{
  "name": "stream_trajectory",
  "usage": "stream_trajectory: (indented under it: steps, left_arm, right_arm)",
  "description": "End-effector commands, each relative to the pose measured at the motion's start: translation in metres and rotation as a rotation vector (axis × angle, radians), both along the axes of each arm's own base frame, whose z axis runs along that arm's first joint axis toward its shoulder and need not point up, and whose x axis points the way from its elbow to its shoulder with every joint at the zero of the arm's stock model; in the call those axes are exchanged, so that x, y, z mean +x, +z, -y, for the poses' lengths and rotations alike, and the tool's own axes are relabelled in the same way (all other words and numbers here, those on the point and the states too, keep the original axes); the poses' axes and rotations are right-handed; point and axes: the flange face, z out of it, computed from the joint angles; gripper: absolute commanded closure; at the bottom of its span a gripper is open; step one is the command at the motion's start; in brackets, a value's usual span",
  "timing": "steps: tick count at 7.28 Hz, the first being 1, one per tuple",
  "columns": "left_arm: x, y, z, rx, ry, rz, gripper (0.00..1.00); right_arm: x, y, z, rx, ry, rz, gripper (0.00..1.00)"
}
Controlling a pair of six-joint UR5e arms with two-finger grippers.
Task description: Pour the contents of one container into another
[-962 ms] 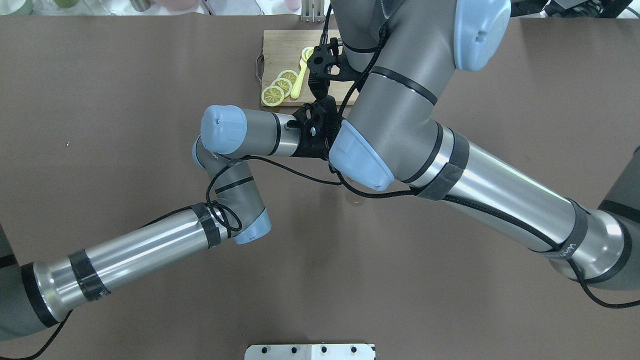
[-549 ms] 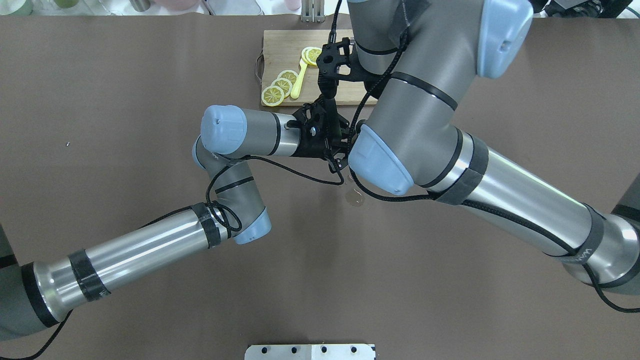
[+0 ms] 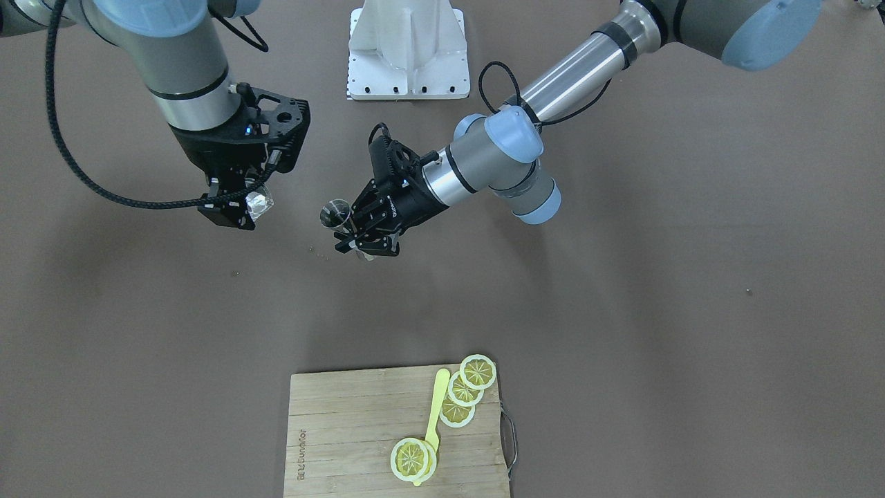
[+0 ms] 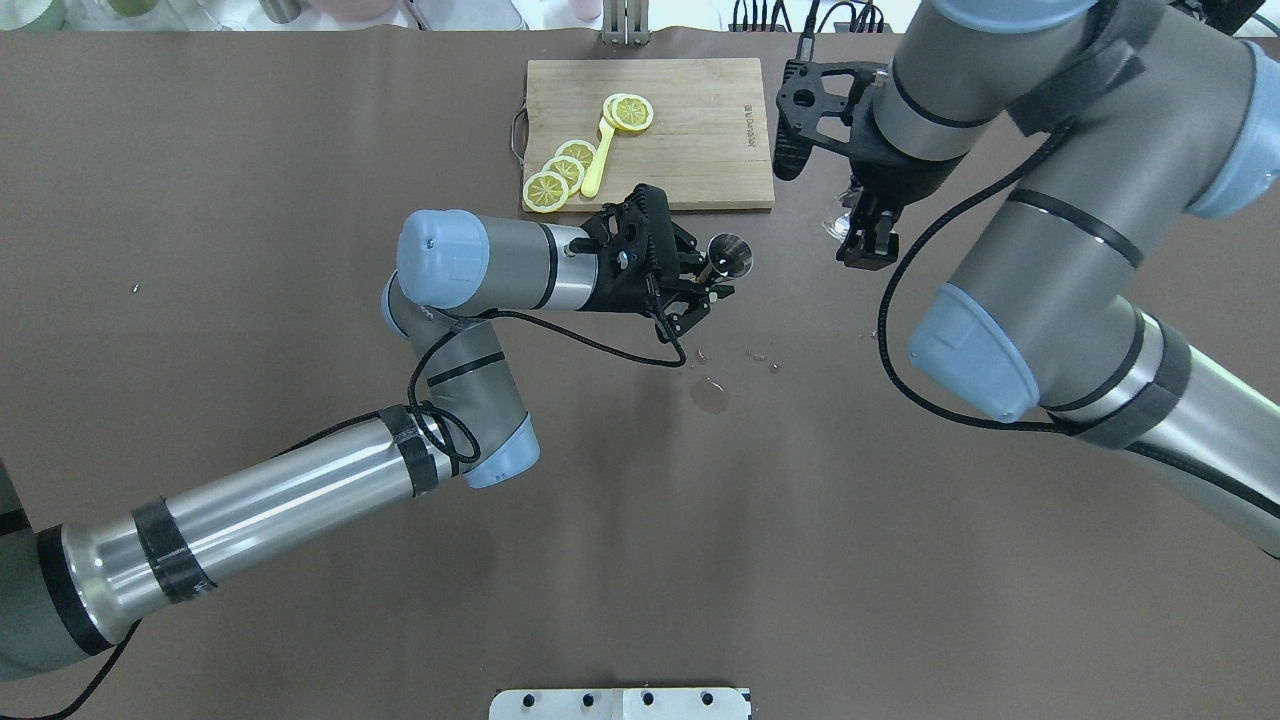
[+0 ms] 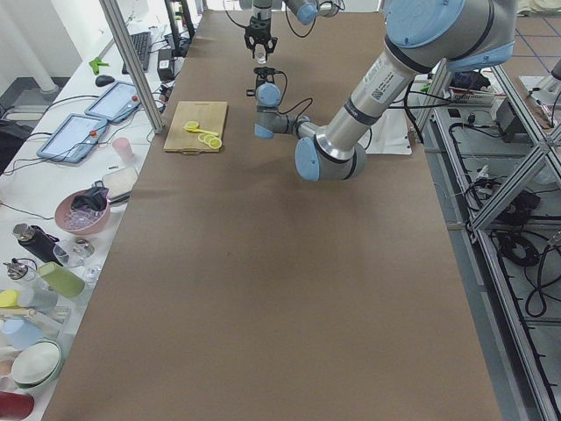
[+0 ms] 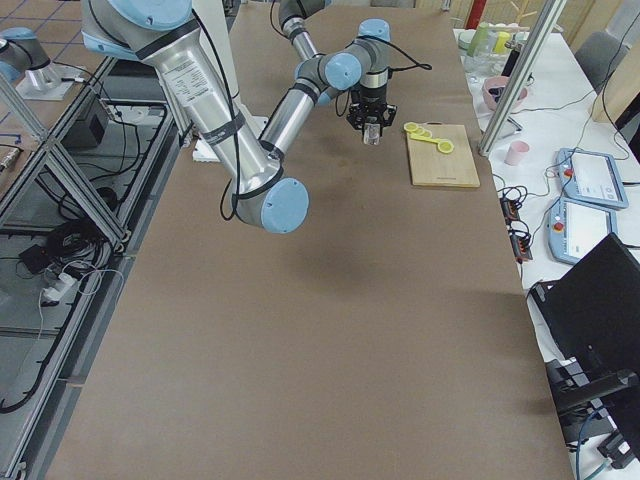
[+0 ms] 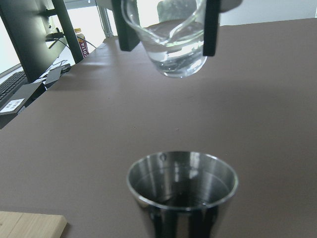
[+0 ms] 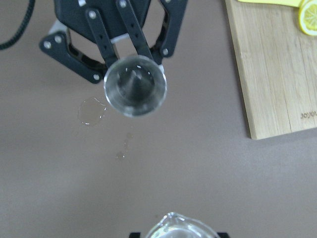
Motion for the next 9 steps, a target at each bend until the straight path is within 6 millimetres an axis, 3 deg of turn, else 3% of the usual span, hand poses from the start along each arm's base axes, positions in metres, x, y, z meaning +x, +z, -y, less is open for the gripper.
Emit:
stream_trajectory:
  steps: [1,4,6,9]
  left_arm:
    - [-0.017,0.020,-0.008,-0.014,-0.021,-0.007,1.00]
    - [-0.052,0.064,-0.025,-0.028,-0.040,-0.006,1.00]
    - [-0.086,0.095,-0.040,-0.062,-0.073,-0.012,1.00]
    - [-0.144,0.120,-0.069,-0.116,-0.130,-0.056,1.00]
  right_arm:
    - [0.054,0.060,-0.010,-0.039,0.131,0.105,1.00]
    - [0.105,0.156,-0.029,-0.057,0.204,0.196,1.00]
    - [0.126,0.239,-0.035,-0.028,0.254,0.297,1.00]
    - [0.161,0.336,-0.035,-0.035,0.275,0.374,1.00]
